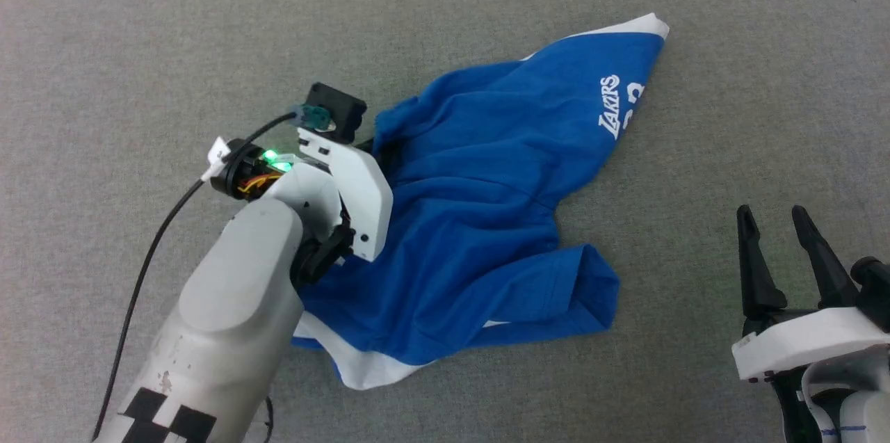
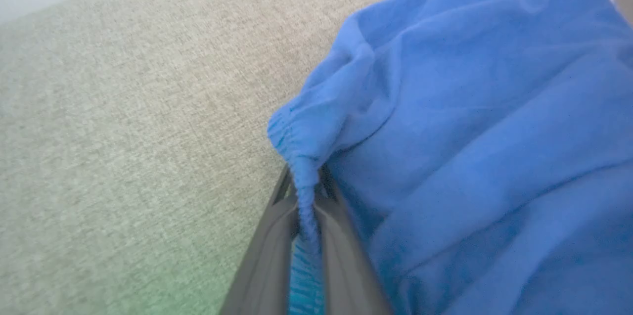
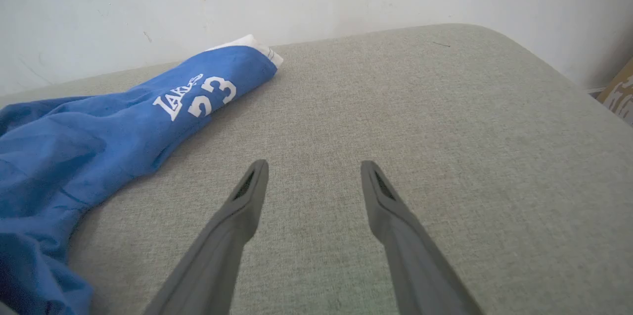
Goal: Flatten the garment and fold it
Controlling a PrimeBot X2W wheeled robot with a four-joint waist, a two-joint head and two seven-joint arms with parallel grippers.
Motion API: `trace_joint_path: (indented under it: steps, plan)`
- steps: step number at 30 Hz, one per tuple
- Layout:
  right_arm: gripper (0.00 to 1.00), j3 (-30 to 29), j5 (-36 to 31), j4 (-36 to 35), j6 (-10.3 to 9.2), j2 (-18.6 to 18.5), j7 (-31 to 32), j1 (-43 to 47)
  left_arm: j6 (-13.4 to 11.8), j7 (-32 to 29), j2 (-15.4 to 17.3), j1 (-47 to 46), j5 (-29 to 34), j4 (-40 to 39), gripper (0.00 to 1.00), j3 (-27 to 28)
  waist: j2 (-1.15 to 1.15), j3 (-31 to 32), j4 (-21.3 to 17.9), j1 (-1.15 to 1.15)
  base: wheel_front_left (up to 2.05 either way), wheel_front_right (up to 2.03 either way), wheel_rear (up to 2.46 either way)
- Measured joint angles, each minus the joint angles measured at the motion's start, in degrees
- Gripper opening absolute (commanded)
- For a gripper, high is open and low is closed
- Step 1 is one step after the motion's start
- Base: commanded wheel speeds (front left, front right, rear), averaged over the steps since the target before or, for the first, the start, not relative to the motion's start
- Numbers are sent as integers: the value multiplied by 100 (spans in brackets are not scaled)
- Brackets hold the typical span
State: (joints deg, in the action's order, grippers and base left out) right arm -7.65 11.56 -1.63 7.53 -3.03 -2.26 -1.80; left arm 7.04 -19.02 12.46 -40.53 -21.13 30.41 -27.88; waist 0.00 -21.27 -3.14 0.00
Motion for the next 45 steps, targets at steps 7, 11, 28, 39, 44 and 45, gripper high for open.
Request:
trace_joint_path:
  steps: [7,11,28,39,44,45]
  plan:
    - [100,-5,-8,-20,0,0,19,-21,-22,370,92,-456,-610,9,0,647,0,-17,19,0,0,0,0]
    - [100,63,-7,-27,0,0,13,-73,-321,583,450,-973,-597,-2,0,1050,0,-108,-13,0,0,0,0]
    - [100,112,-53,235,0,2,-137,-419,-612,1716,434,-1036,-791,238,100,1497,0,-500,5,1,0,0,0]
    - [100,0,-48,296,0,0,-70,-36,-724,2917,237,831,-1002,-1808,100,1696,0,218,259,-1,0,0,0]
    - [100,37,-30,274,0,-1,-21,156,-847,3304,93,2456,-1107,-2741,100,1976,0,499,437,-2,0,0,0]
    - [100,52,-22,257,0,1,-9,182,-888,3329,54,2774,-1073,-2861,100,2003,0,534,483,-2,0,0,0]
